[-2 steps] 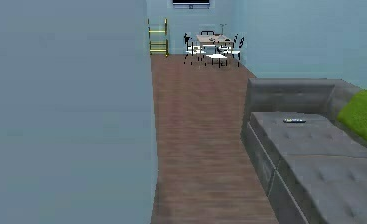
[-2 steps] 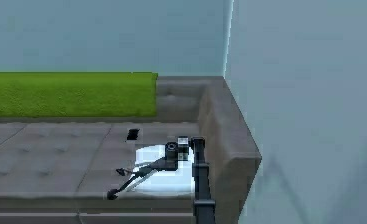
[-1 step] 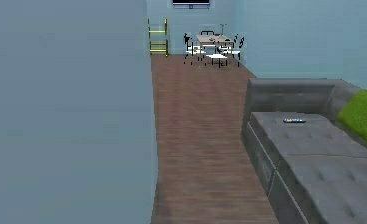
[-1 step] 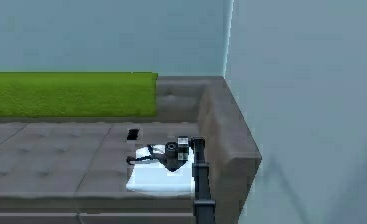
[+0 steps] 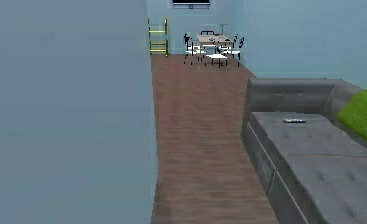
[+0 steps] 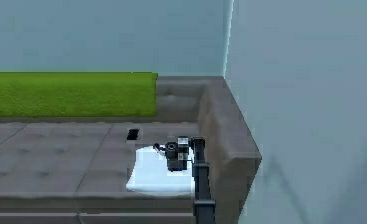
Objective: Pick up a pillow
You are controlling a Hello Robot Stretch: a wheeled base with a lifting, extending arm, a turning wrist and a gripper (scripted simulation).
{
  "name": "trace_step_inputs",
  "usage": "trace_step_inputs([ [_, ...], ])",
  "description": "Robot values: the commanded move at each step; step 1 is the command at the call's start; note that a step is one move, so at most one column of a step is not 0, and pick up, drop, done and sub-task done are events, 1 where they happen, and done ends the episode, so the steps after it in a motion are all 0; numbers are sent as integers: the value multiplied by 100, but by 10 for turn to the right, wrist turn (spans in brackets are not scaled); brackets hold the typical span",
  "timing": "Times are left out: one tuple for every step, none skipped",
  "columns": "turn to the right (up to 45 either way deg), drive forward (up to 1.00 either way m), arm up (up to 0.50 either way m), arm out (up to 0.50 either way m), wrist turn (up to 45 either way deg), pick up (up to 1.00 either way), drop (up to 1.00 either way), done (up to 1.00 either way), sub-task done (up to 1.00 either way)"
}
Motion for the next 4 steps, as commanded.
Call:
trace_step_inputs([
  [0,0,-30,0,0,0,0,0,0],
  [0,0,0,0,0,100,0,0,0],
  [0,0,10,0,0,0,0,0,0],
  [0,0,0,0,0,0,0,100,0],
])
